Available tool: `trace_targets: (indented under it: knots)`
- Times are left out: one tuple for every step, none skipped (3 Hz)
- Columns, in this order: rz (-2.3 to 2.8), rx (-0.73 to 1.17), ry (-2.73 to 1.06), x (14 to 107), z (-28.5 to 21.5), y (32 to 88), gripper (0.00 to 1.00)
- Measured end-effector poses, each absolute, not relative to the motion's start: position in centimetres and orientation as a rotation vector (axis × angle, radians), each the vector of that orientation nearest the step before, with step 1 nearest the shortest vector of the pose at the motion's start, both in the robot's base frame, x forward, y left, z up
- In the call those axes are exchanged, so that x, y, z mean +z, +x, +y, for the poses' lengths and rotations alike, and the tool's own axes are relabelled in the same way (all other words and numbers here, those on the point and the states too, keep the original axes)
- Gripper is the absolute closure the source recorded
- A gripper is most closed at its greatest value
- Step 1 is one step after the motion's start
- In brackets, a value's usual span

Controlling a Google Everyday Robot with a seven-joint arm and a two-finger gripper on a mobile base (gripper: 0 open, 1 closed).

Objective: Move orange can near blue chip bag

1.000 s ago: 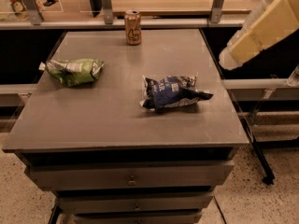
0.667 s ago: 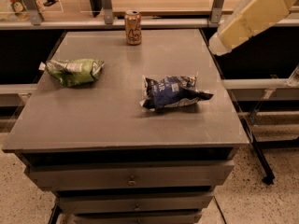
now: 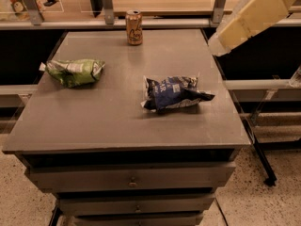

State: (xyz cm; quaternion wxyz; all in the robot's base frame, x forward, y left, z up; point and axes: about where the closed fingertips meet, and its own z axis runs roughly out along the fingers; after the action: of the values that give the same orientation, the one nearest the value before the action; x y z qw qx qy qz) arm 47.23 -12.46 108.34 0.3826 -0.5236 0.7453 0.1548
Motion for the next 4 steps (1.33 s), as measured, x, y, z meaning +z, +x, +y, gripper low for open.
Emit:
trace_targets:
  knots:
    - [1.935, 0.493, -1.227, 107.3, -9.5, 46.5, 0.0]
    - [2.018, 0.61, -1.08, 102.9, -4.7, 47.5, 0.0]
    - [2.058, 0.668, -0.938, 98.6, -1.7, 49.7, 0.0]
    - [2.018, 0.684, -0.838, 96.6, -0.4, 52.8, 0.0]
